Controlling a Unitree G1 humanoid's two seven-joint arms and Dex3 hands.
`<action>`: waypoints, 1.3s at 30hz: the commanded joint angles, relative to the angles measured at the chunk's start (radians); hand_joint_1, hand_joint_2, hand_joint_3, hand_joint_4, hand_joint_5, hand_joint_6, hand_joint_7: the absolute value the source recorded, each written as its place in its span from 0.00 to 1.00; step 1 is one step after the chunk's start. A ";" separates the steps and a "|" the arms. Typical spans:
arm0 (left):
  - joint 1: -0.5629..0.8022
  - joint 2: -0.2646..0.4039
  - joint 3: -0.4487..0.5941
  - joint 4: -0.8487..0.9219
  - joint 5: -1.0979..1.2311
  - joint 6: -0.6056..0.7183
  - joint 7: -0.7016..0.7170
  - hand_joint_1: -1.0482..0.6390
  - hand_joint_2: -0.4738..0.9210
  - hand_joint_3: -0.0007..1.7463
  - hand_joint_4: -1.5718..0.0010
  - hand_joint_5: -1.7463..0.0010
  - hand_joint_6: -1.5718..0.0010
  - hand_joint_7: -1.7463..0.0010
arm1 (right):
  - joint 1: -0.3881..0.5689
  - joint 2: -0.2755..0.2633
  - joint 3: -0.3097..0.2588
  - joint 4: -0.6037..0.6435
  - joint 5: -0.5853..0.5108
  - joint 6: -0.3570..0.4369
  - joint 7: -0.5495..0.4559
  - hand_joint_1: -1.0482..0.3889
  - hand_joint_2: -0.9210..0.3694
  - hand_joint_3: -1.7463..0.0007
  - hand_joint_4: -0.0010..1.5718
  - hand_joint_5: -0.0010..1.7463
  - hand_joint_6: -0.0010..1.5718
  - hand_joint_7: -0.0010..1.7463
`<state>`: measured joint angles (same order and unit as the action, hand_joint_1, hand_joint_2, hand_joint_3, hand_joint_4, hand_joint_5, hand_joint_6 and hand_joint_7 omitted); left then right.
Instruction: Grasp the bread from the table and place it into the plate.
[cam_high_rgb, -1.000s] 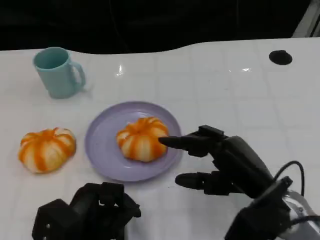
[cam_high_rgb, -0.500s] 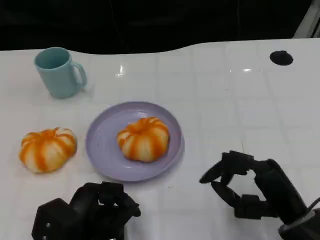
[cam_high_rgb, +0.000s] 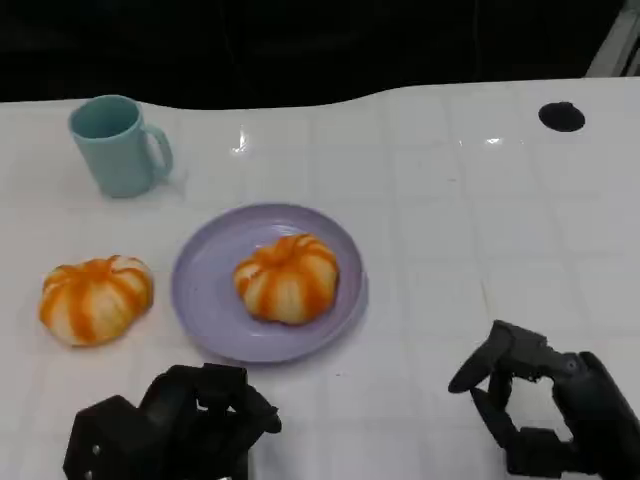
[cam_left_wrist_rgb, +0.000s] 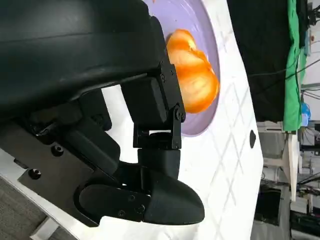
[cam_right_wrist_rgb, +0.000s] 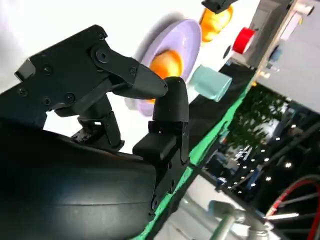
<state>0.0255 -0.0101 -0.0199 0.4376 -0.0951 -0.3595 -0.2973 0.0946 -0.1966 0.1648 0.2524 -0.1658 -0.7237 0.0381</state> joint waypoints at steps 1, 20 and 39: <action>0.002 0.019 0.008 -0.005 -0.003 -0.002 -0.003 0.00 0.77 0.33 0.00 0.33 0.08 0.61 | 0.014 0.008 -0.025 0.011 0.034 -0.004 0.010 0.52 0.24 0.43 0.50 1.00 0.40 0.85; 0.000 0.026 0.010 -0.002 -0.007 -0.004 -0.004 0.00 0.78 0.32 0.00 0.32 0.07 0.62 | 0.005 0.042 -0.033 0.095 0.033 -0.045 0.044 0.49 0.20 0.49 0.50 1.00 0.42 0.82; 0.006 0.032 0.012 -0.007 -0.013 0.001 -0.004 0.00 0.77 0.32 0.00 0.32 0.07 0.61 | 0.004 0.048 -0.032 0.104 0.023 -0.052 0.047 0.49 0.18 0.53 0.50 1.00 0.44 0.80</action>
<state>0.0256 0.0055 -0.0177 0.4301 -0.1031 -0.3623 -0.2977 0.0959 -0.1462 0.1399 0.3487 -0.1435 -0.7596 0.0870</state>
